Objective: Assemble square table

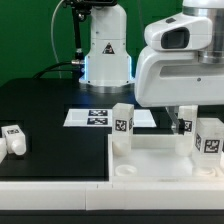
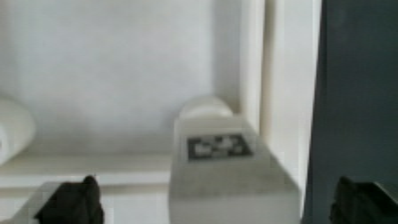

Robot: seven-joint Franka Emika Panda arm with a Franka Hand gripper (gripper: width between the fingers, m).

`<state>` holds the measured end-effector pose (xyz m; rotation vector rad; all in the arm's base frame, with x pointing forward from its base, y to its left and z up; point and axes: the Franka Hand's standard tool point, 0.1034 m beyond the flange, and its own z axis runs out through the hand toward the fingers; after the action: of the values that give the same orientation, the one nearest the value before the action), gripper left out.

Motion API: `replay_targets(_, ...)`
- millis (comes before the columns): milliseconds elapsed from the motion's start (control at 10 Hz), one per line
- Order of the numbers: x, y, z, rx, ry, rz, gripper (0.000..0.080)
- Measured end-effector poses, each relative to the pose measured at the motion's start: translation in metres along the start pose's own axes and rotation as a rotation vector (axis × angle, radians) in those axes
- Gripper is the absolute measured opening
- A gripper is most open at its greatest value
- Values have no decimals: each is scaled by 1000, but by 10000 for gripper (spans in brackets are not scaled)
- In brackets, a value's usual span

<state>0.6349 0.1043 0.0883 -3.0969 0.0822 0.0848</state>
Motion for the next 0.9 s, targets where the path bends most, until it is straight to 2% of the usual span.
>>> replay_targets(200,0,0,0,0,-1,64,385)
replay_targets(300,0,0,0,1,-1,150,284)
replay_targets(600,0,0,1,1,3,337,284)
replay_targets(900,5,1,1,23,42,762,284)
